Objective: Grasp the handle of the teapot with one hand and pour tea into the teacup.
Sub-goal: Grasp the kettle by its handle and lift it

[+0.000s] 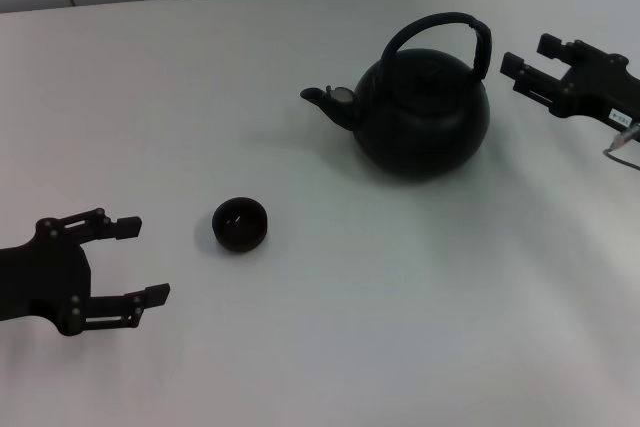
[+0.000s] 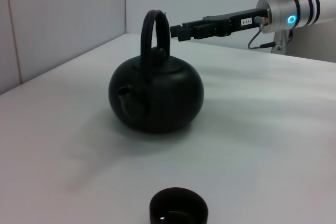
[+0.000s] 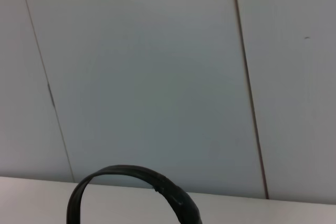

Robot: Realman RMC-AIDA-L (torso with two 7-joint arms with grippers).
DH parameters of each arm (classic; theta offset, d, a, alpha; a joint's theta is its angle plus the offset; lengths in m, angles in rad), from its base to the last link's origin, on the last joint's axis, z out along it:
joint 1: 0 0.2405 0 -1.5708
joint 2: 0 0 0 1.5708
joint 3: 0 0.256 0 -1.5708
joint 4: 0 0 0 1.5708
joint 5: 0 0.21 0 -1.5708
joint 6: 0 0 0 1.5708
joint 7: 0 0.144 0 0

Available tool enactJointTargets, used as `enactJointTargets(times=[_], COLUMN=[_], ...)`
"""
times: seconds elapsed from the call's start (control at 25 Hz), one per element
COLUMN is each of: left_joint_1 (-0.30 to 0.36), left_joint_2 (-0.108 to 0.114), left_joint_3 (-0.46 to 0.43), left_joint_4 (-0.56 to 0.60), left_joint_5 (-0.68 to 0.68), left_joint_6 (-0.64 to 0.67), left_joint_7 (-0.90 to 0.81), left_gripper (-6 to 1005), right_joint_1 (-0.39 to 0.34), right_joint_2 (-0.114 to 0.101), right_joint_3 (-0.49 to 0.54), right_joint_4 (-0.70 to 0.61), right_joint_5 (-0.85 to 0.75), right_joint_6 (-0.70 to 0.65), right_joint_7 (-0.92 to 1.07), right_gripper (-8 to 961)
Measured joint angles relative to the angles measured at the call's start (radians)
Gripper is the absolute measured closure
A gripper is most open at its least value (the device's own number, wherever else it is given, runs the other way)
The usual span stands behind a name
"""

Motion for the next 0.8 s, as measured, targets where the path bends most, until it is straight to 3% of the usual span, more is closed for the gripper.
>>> enactJointTargets(times=[0.8], left_joint_1=[-0.009], left_joint_2=[-0.003], left_joint_3=[-0.001], left_joint_4=[-0.011], left_joint_5=[-0.002], left_joint_6=[-0.030], left_joint_7=[0.000], left_gripper=[138], right_joint_1=[0.036], right_joint_2=[0.000], right_joint_3=[-0.054], right_joint_4=[0.022], right_joint_5=[-0.003], right_joint_6=[0.022], right_joint_7=[-0.026], right_gripper=[311])
